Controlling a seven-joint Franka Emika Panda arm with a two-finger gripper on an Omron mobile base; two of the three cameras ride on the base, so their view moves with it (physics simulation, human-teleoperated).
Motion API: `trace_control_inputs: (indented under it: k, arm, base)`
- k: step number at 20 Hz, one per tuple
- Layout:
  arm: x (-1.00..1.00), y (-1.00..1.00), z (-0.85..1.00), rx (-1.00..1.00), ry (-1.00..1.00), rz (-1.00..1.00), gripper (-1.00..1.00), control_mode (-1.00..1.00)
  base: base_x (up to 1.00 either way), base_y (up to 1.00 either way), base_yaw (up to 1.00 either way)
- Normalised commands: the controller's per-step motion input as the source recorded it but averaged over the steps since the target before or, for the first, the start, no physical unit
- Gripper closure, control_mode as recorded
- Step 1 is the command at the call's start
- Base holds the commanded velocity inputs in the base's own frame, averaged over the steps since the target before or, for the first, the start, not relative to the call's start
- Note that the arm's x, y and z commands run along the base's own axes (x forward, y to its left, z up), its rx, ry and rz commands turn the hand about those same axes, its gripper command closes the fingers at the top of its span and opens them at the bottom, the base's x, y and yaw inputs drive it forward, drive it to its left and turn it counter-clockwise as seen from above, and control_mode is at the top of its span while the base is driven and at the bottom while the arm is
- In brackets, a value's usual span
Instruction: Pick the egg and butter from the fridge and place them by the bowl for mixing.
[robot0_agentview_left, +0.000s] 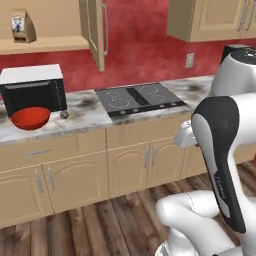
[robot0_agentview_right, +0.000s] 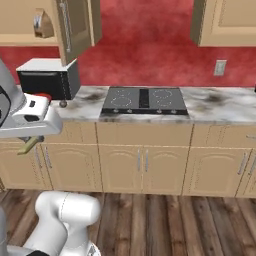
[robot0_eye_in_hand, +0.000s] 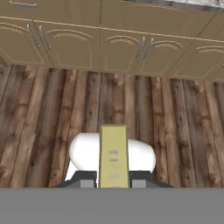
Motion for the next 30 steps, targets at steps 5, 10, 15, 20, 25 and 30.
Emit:
trace_control_inputs:
  k: [5, 10, 15, 20, 25, 30]
  arm:
    - [0.0, 0.0, 0.0, 0.0, 0.0, 0.0, 1.0, 1.0]
    - [0.0, 0.0, 0.0, 0.0, 0.0, 0.0, 1.0, 1.0]
    - [0.0, 0.0, 0.0, 0.0, 0.0, 0.0, 1.0, 1.0]
    - [0.0, 0.0, 0.0, 0.0, 0.0, 0.0, 1.0, 1.0]
    - [0.0, 0.0, 0.0, 0.0, 0.0, 0.0, 1.0, 1.0]
    - [0.0, 0.0, 0.0, 0.0, 0.0, 0.0, 1.0, 1.0]
  base:
    - [0.1, 0.6, -0.3]
    - [0.12, 0.66, -0.27]
    - [0.07, 1.0, -0.11]
    - [0.08, 0.86, 0.04]
    - [0.54, 0.09, 0.05]
    - [0.74, 0.04, 0.02]
